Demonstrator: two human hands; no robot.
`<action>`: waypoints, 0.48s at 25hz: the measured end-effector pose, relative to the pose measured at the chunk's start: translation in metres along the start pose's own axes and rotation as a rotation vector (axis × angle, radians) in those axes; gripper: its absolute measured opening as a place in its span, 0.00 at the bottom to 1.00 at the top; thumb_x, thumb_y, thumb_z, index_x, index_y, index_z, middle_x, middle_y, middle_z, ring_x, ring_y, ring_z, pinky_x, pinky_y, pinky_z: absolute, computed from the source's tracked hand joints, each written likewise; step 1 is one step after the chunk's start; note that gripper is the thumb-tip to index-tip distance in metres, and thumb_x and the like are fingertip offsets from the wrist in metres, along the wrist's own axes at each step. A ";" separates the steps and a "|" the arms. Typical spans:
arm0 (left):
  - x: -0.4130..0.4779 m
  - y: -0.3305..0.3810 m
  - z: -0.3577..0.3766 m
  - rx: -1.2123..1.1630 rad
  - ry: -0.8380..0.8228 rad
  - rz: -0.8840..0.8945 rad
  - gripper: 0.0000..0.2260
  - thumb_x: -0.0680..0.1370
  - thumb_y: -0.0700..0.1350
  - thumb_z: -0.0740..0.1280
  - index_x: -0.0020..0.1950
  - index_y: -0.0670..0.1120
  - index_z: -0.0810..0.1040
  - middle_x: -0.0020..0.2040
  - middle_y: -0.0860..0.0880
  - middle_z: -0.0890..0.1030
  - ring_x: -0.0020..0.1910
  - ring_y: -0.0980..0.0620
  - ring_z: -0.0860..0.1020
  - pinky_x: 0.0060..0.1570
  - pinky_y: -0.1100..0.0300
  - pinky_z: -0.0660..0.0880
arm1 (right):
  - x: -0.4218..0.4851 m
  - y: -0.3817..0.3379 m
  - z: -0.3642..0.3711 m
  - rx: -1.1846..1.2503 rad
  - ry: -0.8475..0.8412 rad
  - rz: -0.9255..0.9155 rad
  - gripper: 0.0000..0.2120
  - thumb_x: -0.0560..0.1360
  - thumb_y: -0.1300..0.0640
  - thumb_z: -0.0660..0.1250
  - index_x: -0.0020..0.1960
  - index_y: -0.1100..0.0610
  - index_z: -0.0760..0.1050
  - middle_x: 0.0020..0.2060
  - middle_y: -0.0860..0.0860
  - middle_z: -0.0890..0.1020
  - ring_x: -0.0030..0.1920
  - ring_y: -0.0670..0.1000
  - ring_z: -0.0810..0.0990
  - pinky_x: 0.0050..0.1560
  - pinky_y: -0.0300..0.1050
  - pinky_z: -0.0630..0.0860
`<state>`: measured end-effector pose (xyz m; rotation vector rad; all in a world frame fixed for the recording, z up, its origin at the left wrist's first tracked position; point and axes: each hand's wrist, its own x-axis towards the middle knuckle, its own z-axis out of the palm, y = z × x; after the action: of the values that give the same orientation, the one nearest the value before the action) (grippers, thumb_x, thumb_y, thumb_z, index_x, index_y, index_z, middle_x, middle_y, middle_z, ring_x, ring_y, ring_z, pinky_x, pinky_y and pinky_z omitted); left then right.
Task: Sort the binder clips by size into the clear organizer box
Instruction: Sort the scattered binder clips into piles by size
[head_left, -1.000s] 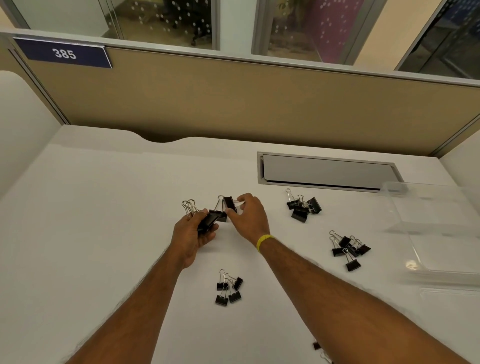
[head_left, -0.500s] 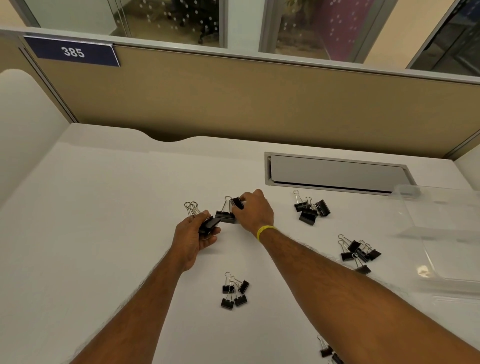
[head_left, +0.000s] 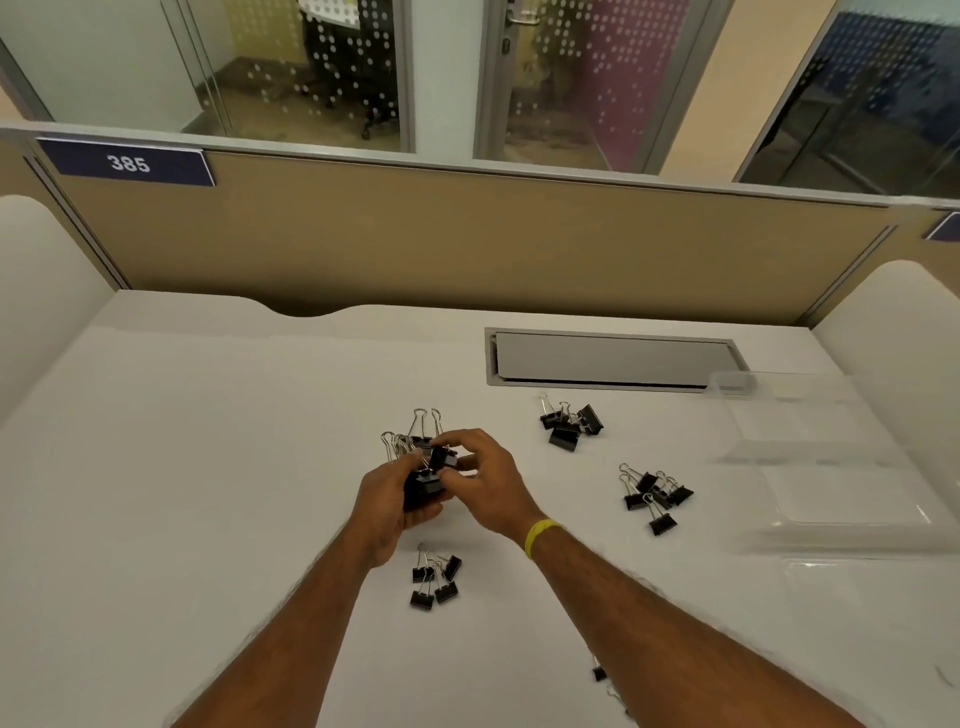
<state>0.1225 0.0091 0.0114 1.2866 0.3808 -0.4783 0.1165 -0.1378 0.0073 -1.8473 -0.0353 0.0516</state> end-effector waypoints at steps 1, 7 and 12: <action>-0.006 -0.001 0.005 0.007 0.002 0.008 0.13 0.81 0.49 0.62 0.55 0.42 0.81 0.47 0.41 0.85 0.45 0.44 0.84 0.45 0.51 0.81 | -0.007 -0.002 -0.001 0.001 -0.007 -0.004 0.17 0.70 0.63 0.65 0.56 0.49 0.78 0.55 0.47 0.78 0.55 0.48 0.79 0.55 0.44 0.80; -0.046 -0.002 0.037 -0.025 -0.035 0.038 0.20 0.83 0.54 0.56 0.53 0.42 0.82 0.47 0.42 0.85 0.48 0.46 0.84 0.50 0.50 0.80 | -0.050 -0.018 -0.007 -0.008 0.062 0.011 0.12 0.73 0.55 0.70 0.56 0.51 0.75 0.53 0.49 0.78 0.53 0.43 0.77 0.53 0.33 0.74; -0.078 -0.017 0.073 -0.118 -0.027 0.007 0.16 0.82 0.50 0.57 0.56 0.41 0.79 0.51 0.39 0.83 0.52 0.43 0.82 0.48 0.50 0.79 | -0.083 -0.018 -0.019 -0.039 0.185 0.007 0.12 0.74 0.50 0.70 0.56 0.48 0.75 0.53 0.47 0.78 0.54 0.44 0.77 0.57 0.39 0.76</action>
<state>0.0478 -0.0552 0.0562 1.1658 0.3766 -0.4602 0.0351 -0.1554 0.0309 -1.8839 0.0998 -0.1153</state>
